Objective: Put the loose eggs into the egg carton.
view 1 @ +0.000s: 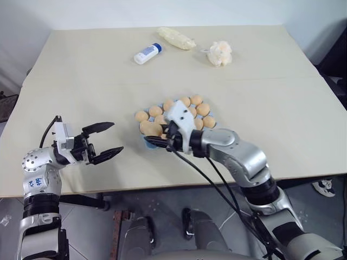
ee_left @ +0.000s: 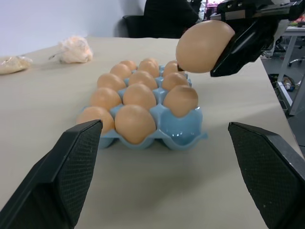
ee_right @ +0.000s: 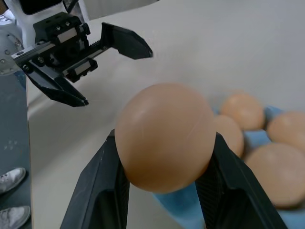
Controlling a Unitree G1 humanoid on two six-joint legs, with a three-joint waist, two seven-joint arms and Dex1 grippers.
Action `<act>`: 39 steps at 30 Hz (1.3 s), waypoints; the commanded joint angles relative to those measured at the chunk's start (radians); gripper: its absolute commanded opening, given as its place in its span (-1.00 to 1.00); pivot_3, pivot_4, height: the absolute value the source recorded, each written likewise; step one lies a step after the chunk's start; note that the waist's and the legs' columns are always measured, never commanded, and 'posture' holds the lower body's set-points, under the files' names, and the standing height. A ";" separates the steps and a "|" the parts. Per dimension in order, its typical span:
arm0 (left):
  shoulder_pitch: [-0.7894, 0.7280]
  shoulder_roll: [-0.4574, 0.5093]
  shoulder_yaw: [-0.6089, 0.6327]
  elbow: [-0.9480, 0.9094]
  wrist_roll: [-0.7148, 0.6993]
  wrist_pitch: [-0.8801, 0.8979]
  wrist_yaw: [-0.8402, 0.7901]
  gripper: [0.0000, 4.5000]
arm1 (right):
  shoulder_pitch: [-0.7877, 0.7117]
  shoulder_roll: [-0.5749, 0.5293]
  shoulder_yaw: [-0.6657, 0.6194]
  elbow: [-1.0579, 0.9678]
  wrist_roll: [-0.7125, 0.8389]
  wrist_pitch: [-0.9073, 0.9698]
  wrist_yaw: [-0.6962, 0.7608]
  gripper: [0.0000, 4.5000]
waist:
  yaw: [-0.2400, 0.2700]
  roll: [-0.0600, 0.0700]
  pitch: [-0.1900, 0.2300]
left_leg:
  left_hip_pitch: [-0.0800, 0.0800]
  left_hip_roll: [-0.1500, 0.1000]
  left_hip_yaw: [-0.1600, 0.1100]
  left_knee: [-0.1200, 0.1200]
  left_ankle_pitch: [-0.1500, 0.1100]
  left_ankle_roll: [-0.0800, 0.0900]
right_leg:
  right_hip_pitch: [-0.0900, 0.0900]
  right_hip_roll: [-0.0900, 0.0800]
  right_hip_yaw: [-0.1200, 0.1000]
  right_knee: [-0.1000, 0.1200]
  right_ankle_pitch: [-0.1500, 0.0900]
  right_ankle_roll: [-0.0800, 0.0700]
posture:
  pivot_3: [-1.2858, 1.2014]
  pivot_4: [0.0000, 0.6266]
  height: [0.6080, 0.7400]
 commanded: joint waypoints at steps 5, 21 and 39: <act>0.038 0.010 0.035 -0.075 -0.033 -0.005 0.024 1.00 | -0.039 0.060 0.039 0.112 -0.106 -0.106 -0.019 -0.35 | 0.000 0.000 0.000 | 0.000 0.000 0.000 0.000 0.000 0.000 | 0.000 0.000 0.000 0.000 0.000 0.000 | 0.03 -0.52 1.00; 0.039 0.020 0.019 -0.103 -0.014 0.030 0.087 1.00 | -0.019 -0.030 -0.086 -0.065 -0.018 -0.052 0.106 0.98 | 0.000 0.000 0.000 | 0.000 0.001 0.000 -0.001 -0.001 -0.003 | 0.000 0.000 0.000 0.000 0.000 0.000 | 0.03 -0.52 1.00; 0.036 0.021 -0.022 -0.269 0.030 0.267 0.368 1.00 | 0.240 -0.584 -0.439 0.124 0.076 -0.329 0.533 0.98 | 0.016 -0.001 0.001 | 0.000 -0.002 0.000 -0.001 -0.002 -0.002 | 0.000 0.004 0.000 -0.003 -0.001 0.000 | 0.03 -0.52 1.00</act>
